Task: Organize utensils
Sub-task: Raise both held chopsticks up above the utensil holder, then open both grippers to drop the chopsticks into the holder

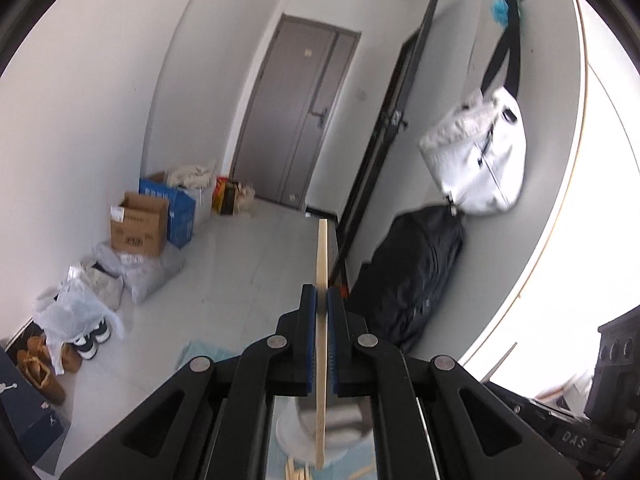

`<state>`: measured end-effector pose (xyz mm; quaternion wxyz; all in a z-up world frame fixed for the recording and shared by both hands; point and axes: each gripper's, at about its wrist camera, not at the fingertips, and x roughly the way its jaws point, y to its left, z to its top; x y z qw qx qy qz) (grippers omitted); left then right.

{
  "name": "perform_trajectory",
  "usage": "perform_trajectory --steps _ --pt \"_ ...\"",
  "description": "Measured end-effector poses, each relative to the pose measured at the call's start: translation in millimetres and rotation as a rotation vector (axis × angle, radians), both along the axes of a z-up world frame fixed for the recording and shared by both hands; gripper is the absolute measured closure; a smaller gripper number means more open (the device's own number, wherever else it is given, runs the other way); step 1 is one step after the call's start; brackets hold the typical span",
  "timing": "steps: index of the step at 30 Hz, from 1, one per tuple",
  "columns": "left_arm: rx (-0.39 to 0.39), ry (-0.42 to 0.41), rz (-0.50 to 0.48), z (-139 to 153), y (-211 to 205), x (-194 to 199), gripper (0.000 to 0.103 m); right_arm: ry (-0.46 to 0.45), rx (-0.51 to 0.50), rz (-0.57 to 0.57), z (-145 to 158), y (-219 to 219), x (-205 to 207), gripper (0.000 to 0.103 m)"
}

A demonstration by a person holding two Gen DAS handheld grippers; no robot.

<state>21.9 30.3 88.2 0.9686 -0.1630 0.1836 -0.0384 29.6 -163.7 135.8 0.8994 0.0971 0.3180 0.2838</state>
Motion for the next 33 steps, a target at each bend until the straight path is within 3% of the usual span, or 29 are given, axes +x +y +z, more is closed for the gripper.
perform_trajectory --steps 12,25,31,33 --pt "0.025 -0.072 0.021 3.3 -2.9 54.7 0.102 -0.104 -0.094 -0.015 39.2 28.4 68.3 0.101" --pt "0.046 -0.004 -0.071 -34.1 -5.4 90.5 0.102 -0.059 -0.183 0.008 -4.3 50.0 121.7 0.101" --pt "-0.059 0.085 -0.164 -40.7 8.9 99.9 0.101 0.009 -0.167 0.056 -20.8 55.1 126.0 0.097" --pt "-0.088 0.112 -0.17 -39.5 14.8 100.6 0.096 0.036 -0.128 0.073 -24.1 54.2 127.5 0.097"
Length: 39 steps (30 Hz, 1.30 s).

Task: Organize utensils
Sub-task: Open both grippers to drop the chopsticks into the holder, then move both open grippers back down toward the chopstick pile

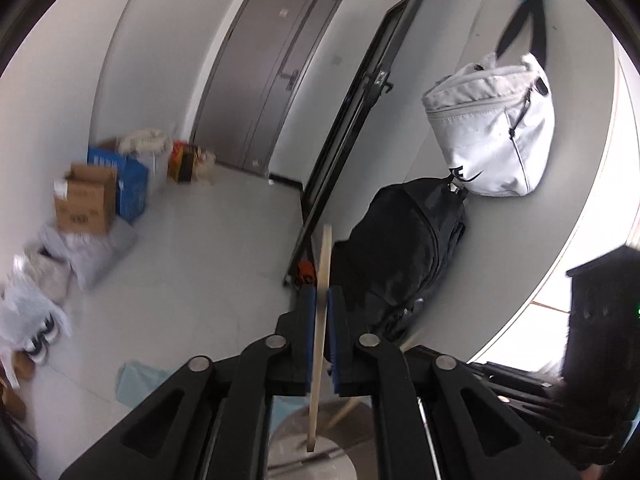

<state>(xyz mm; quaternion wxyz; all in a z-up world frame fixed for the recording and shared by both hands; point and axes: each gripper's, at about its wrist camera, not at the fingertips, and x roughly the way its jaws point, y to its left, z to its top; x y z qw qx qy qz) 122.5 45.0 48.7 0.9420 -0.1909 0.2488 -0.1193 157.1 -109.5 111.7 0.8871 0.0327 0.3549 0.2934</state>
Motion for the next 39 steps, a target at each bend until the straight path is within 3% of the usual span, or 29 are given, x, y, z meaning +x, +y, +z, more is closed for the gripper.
perform_trajectory --steps 1,2,4,5,9,13,15,24,26,39 --pt "-0.004 0.003 0.001 1.3 3.1 -2.2 0.085 0.012 0.023 0.003 -0.3 -2.5 1.4 0.097" --pt "-0.011 0.0 0.005 4.4 7.9 -6.5 0.069 0.022 0.043 -0.004 -0.3 -5.8 0.9 0.095" --pt "-0.024 -0.013 0.032 9.5 16.9 -15.6 0.051 0.031 0.087 0.002 0.9 -10.8 -2.7 0.094" --pt "-0.027 -0.017 0.037 10.9 18.1 -17.5 0.048 0.03 0.103 0.002 2.6 -13.6 -4.8 0.092" --pt "-0.01 0.012 0.069 18.3 24.6 -27.3 0.047 0.008 0.137 -0.038 7.2 -30.5 -23.8 0.065" --pt "0.016 0.039 0.112 24.4 23.5 -40.3 0.045 0.012 0.14 -0.061 10.1 -41.6 -41.8 0.062" --pt "0.026 0.048 0.12 25.9 21.5 -45.7 0.042 0.007 0.138 -0.071 11.6 -46.1 -52.6 0.054" --pt "0.116 0.004 0.153 42.8 1.0 -88.0 0.027 -0.021 0.13 -0.066 21.4 -51.0 -99.4 0.038" --pt "0.12 -0.005 0.159 44.7 1.5 -95.3 0.025 -0.022 0.131 -0.068 21.0 -51.6 -106.2 0.032" --pt "0.197 0.0 0.161 37.8 -14.3 -130.4 0.024 -0.016 0.101 -0.068 -0.5 -51.6 -147.8 0.016"
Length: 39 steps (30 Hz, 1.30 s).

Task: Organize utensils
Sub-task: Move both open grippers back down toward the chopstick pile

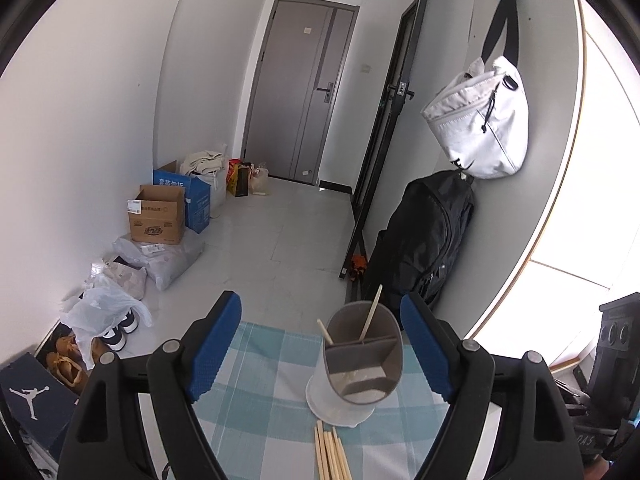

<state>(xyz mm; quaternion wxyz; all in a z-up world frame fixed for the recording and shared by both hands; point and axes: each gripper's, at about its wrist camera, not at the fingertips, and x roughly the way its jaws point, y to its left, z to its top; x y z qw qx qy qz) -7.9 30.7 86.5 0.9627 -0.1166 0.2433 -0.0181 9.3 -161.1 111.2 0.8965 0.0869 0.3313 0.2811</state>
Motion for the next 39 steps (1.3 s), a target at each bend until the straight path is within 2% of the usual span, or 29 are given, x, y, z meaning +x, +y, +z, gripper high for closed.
perform_trajectory --steps 2,5,13,20,22,25,27,29,31,33,36,39 --pt "0.013 0.002 0.001 -4.2 -2.0 -2.9 0.023 -0.001 -0.014 -0.006 -6.9 0.2 -3.8 0.013" --pt "0.023 0.004 0.007 -13.6 -3.4 -7.4 0.014 -0.001 -0.043 -0.011 -21.2 1.4 -11.1 0.012" --pt "0.042 0.053 0.021 -50.9 -2.9 -5.2 0.014 0.018 -0.142 -0.023 -56.4 3.3 -15.8 0.011" --pt "0.004 0.161 0.02 -97.1 7.2 7.2 0.014 0.131 -0.216 -0.007 -100.9 7.7 -4.0 0.013" --pt "-0.01 0.19 0.008 -109.8 10.2 10.2 0.014 0.151 -0.243 -0.004 -110.9 10.6 -1.7 0.016" --pt "-0.004 0.246 0.028 -126.5 15.4 15.2 0.014 0.205 -0.265 0.009 -128.9 14.1 4.3 0.027" --pt "-0.057 0.296 0.022 -132.7 21.9 21.5 0.014 0.234 -0.28 0.016 -138.9 16.4 5.4 0.033" --pt "-0.079 0.317 0.018 -135.5 26.2 24.8 0.014 0.257 -0.308 0.017 -148.0 20.5 7.9 0.035" --pt "-0.061 0.336 0.035 -138.0 28.8 27.3 0.014 0.284 -0.355 0.0 -157.8 24.2 11.7 0.036" --pt "-0.062 0.36 0.035 -141.4 31.0 29.5 0.014 0.311 -0.378 0.018 -165.4 29.0 14.9 0.051" --pt "-0.084 0.397 0.043 -145.8 35.4 30.8 0.014 0.342 -0.425 0.038 -176.3 37.2 20.4 0.063" --pt "-0.102 0.415 0.049 -148.2 38.7 31.2 0.014 0.378 -0.456 0.06 -185.8 45.2 23.8 0.066"
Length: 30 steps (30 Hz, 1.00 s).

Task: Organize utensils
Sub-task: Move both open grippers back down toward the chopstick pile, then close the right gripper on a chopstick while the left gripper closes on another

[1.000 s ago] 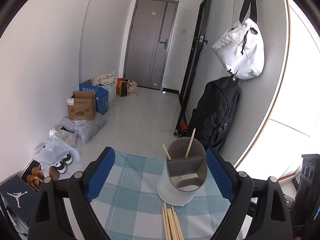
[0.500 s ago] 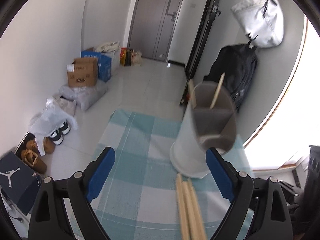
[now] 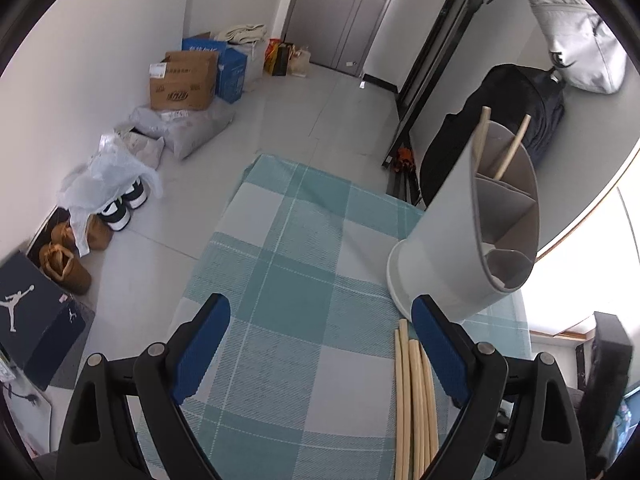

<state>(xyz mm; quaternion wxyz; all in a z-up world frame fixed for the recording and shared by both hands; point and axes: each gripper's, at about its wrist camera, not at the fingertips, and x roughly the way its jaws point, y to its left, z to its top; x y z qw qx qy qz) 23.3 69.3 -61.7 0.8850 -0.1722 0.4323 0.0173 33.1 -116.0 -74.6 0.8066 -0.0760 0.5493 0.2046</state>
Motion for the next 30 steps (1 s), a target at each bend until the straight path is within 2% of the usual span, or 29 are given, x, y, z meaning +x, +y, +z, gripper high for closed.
perform_trajectory --steps 3,7,11,20,30 --pt "-0.017 0.009 0.002 -0.7 4.6 -1.3 0.014 0.034 -0.017 0.028 -7.3 7.5 1.8 0.072" --pt "-0.039 0.008 0.015 -0.6 14.2 -0.8 0.014 0.021 -0.1 0.05 -14.1 19.1 0.5 0.076" --pt "-0.068 0.013 0.029 -1.3 20.3 1.6 0.014 0.018 -0.125 0.053 -13.6 25.3 -0.4 0.08" --pt "-0.102 0.018 0.054 -0.5 26.8 1.7 0.014 0.018 -0.242 0.08 -14.6 51.7 1.9 0.082" --pt "-0.137 0.042 0.097 -5.1 40.4 1.8 0.014 0.02 -0.219 0.046 -16.1 64.4 16.6 0.088"
